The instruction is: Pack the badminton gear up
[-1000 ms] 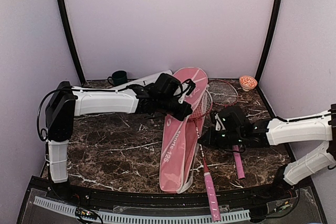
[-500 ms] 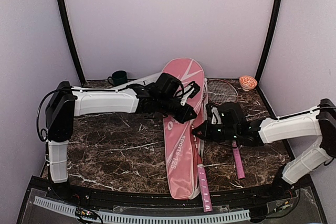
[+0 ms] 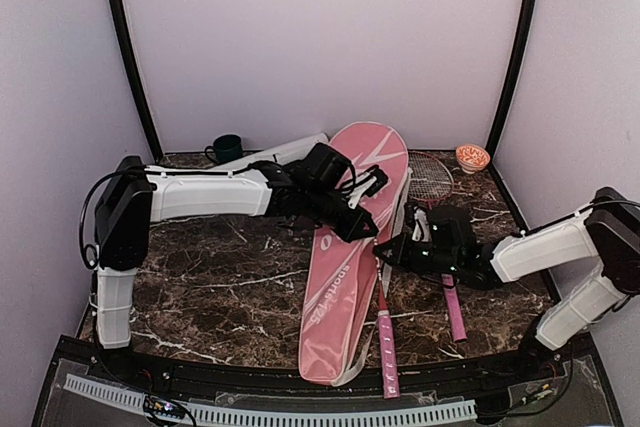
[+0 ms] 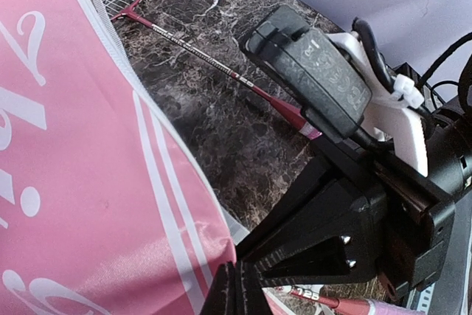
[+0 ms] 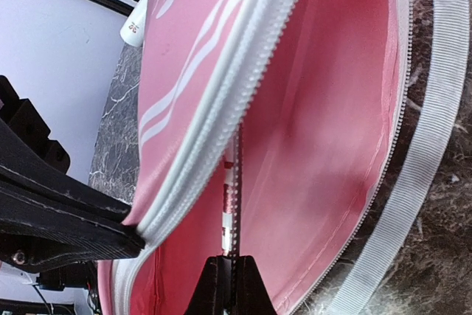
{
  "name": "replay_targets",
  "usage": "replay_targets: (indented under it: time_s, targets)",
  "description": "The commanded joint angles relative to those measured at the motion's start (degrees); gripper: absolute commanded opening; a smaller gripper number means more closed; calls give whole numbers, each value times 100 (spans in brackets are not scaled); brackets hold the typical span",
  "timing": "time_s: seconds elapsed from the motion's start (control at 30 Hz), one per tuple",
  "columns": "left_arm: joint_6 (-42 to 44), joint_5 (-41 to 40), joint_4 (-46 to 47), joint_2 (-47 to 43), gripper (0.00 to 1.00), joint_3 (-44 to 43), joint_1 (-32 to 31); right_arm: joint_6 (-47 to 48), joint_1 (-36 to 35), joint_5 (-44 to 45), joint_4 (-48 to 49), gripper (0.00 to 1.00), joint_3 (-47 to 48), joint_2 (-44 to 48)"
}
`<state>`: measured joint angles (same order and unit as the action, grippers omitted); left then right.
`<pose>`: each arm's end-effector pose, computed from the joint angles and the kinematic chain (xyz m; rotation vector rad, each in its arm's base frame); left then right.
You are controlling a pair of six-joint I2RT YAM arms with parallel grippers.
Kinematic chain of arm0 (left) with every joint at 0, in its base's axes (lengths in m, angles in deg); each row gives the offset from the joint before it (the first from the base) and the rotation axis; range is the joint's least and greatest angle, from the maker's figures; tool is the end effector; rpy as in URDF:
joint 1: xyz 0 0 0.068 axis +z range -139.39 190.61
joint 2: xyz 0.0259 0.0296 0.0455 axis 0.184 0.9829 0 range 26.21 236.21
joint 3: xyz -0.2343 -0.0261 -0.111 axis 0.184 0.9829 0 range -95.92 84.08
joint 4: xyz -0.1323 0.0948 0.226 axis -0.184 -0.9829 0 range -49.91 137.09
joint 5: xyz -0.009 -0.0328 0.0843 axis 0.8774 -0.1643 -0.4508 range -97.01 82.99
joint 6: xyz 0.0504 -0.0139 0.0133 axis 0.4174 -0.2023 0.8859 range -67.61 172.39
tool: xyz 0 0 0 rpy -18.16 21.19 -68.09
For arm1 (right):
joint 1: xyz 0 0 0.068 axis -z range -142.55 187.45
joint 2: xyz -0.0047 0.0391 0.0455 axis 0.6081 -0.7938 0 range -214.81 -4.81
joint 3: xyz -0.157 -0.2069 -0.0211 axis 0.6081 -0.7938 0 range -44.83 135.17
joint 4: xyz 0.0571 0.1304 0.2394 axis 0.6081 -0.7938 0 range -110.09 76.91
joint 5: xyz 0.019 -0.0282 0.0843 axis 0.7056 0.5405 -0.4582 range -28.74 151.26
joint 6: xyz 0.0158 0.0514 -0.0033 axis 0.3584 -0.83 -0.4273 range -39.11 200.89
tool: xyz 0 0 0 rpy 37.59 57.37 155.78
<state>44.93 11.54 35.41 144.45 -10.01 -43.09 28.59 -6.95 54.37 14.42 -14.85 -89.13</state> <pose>0.2815 -0.4023 0.2189 1.0875 2.0545 -0.9284 0.2077 0.2094 0.1355 0.0715 2.2473 1.1221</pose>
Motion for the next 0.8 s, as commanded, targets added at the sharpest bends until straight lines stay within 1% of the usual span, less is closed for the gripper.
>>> replay_targets:
  time_s: [0.0,0.17,0.47,0.67,0.77]
  targets:
    - [107,368,-250,247,0,-451,-45,-358,28,428,1042,0,-295,-4]
    - [146,620,-294,345,0,-416,-45,-420,112,679,1672,0,-288,-150]
    - [183,776,-389,391,0,-332,-45,-691,307,1017,2622,0,-77,-649]
    - [100,626,-427,369,0,-312,-36,-815,473,960,2711,0,97,-1074]
    - [-50,374,-317,366,0,-250,33,-632,533,879,2416,0,307,-1243]
